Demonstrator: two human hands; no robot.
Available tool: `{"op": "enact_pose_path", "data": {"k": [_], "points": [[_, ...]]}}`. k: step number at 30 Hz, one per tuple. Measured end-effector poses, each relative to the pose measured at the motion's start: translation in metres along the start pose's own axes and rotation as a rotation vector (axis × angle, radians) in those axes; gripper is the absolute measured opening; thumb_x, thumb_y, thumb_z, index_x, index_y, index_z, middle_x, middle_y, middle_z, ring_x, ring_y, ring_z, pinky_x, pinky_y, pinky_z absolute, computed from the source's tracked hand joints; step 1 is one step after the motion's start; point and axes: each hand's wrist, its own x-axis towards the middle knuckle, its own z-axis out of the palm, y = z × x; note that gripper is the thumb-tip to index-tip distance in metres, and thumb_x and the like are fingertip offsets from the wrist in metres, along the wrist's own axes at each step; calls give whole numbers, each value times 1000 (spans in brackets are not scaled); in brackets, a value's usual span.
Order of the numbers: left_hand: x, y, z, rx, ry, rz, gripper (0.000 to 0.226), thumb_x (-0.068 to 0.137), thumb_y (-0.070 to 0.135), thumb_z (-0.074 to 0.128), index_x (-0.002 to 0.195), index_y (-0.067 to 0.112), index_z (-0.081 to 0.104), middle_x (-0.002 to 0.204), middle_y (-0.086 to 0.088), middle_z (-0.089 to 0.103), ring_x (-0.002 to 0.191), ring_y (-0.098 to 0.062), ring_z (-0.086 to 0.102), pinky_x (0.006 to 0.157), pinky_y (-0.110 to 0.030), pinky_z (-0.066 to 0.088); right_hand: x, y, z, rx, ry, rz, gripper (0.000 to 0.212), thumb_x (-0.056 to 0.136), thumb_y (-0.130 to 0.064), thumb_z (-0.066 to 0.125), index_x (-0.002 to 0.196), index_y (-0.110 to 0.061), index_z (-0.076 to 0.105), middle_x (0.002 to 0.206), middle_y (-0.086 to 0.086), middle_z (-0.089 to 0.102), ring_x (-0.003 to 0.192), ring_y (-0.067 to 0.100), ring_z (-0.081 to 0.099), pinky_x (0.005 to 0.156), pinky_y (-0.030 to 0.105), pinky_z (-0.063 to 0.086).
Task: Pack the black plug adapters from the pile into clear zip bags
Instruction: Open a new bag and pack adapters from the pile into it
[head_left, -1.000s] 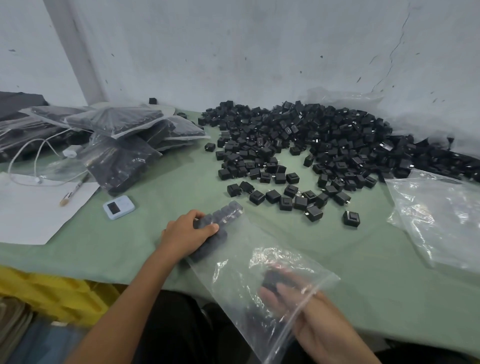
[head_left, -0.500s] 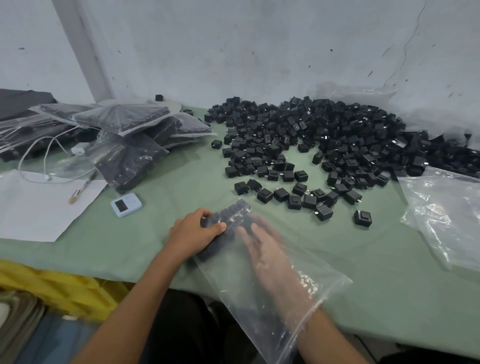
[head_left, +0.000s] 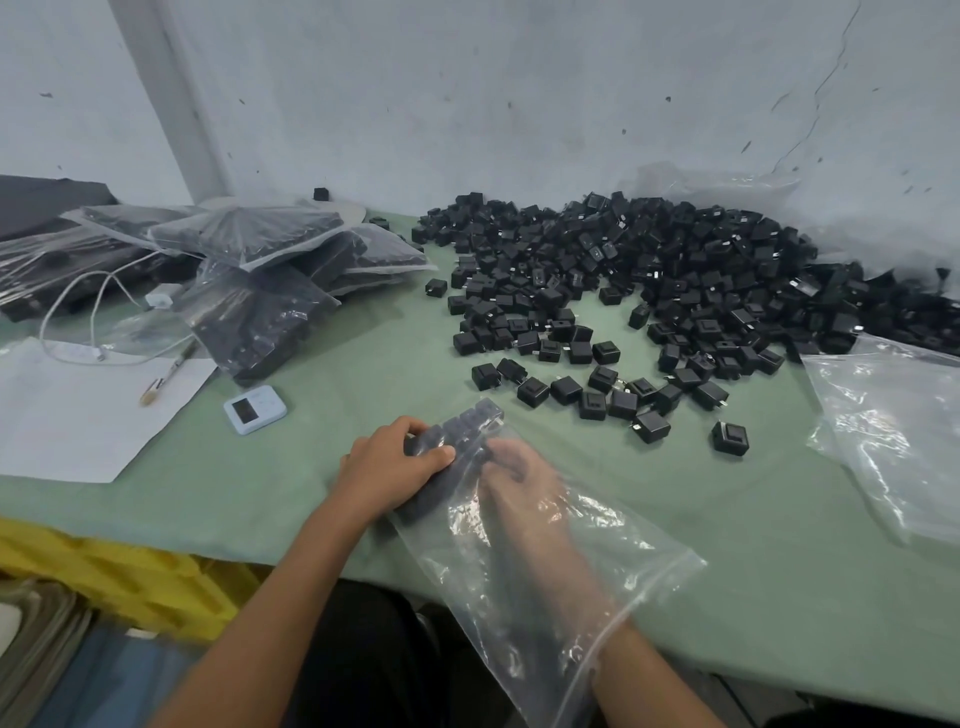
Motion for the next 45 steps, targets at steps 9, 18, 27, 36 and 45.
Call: {"op": "enact_pose_path", "data": {"k": [9, 18, 27, 36, 45], "points": [[4, 13, -4, 129, -38, 73, 47, 89, 52, 61, 132, 37, 53, 135, 8, 60, 122, -19, 56, 102, -35, 41, 22, 7, 7, -89, 34, -59, 23, 81, -38, 60, 98, -51, 70, 98, -30, 69, 94, -8, 65, 95, 36, 55], [7, 25, 12, 49, 19, 91, 55, 86, 61, 59, 135, 38, 50, 134, 13, 59, 120, -17, 57, 93, -33, 45, -6, 26, -10, -150, -14, -289, 25, 91, -30, 68, 115, -24, 67, 105, 7, 72, 93, 15, 69, 78, 24, 54], [7, 25, 17, 94, 54, 116, 59, 89, 62, 55, 141, 37, 43, 138, 12, 57, 123, -18, 56, 94, -36, 44, -82, -31, -74, -231, -519, -72, 54, 96, 11, 51, 130, -31, 48, 138, 11, 56, 95, -2, 66, 86, 21, 53], [11, 23, 19, 108, 57, 117, 59, 90, 62, 54, 142, 39, 41, 138, 12, 56, 121, -19, 56, 88, -34, 41, -107, -115, -225, -291, -586, 24, 37, 87, -41, 74, 107, -11, 74, 93, 19, 72, 79, 25, 68, 71, 31, 54], [12, 21, 20, 102, 73, 119, 57, 89, 63, 54, 140, 40, 43, 136, 13, 58, 119, -18, 57, 85, -33, 41, 57, -77, -194, -1145, -118, -208, 41, 98, -10, 52, 134, -28, 57, 135, -7, 56, 112, 8, 57, 91, 21, 41]]}}
